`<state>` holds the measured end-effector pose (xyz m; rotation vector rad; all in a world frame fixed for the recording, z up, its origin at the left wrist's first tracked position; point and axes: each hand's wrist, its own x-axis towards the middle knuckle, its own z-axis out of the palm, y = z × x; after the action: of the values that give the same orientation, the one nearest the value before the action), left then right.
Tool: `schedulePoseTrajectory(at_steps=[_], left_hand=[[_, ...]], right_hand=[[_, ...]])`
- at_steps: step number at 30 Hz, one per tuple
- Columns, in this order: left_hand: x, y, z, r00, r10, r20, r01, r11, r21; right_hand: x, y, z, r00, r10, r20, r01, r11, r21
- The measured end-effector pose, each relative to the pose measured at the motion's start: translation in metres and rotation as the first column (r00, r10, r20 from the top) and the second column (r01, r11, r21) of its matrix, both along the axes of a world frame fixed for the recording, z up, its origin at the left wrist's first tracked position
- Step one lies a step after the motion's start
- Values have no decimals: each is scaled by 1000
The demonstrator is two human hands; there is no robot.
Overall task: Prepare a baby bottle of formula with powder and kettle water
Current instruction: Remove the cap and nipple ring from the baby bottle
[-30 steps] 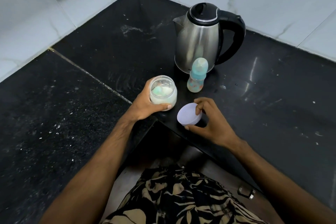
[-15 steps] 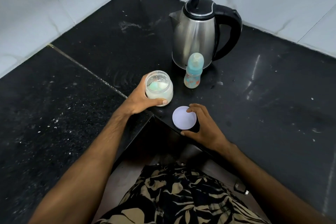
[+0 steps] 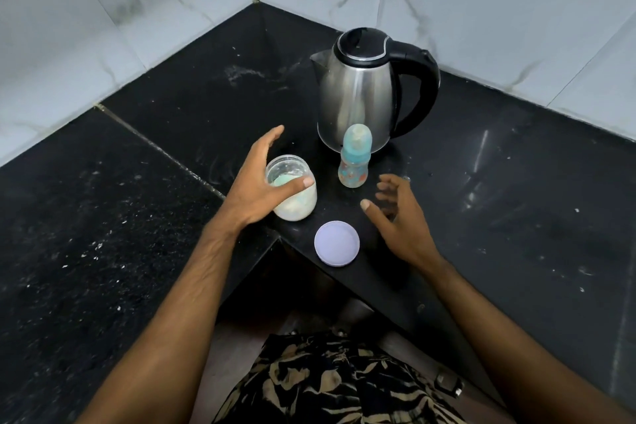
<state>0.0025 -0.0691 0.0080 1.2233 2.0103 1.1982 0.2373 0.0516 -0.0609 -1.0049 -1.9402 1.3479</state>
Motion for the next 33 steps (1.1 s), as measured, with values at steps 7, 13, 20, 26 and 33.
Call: schedulePoseTrajectory(at_steps=[7, 13, 20, 26, 33], left_hand=[[24, 53, 25, 978, -100, -186, 107, 994, 31], [46, 66, 19, 981, -137, -137, 144, 989, 37], [63, 69, 9, 995, -97, -38, 100, 993, 63], [97, 74, -11, 994, -91, 61, 82, 987, 136], [131, 90, -39, 974, -103, 204, 79, 989, 124]], right_hand=[[-14, 41, 28, 997, -47, -54, 50, 996, 70], [-43, 66, 55, 991, 90, 100, -114, 955, 274], [-59, 64, 71, 946, 159, 282, -260, 890, 374], [-26, 63, 80, 968, 138, 209, -209, 906, 368], [10, 56, 74, 956, 116, 267, -210, 912, 353]])
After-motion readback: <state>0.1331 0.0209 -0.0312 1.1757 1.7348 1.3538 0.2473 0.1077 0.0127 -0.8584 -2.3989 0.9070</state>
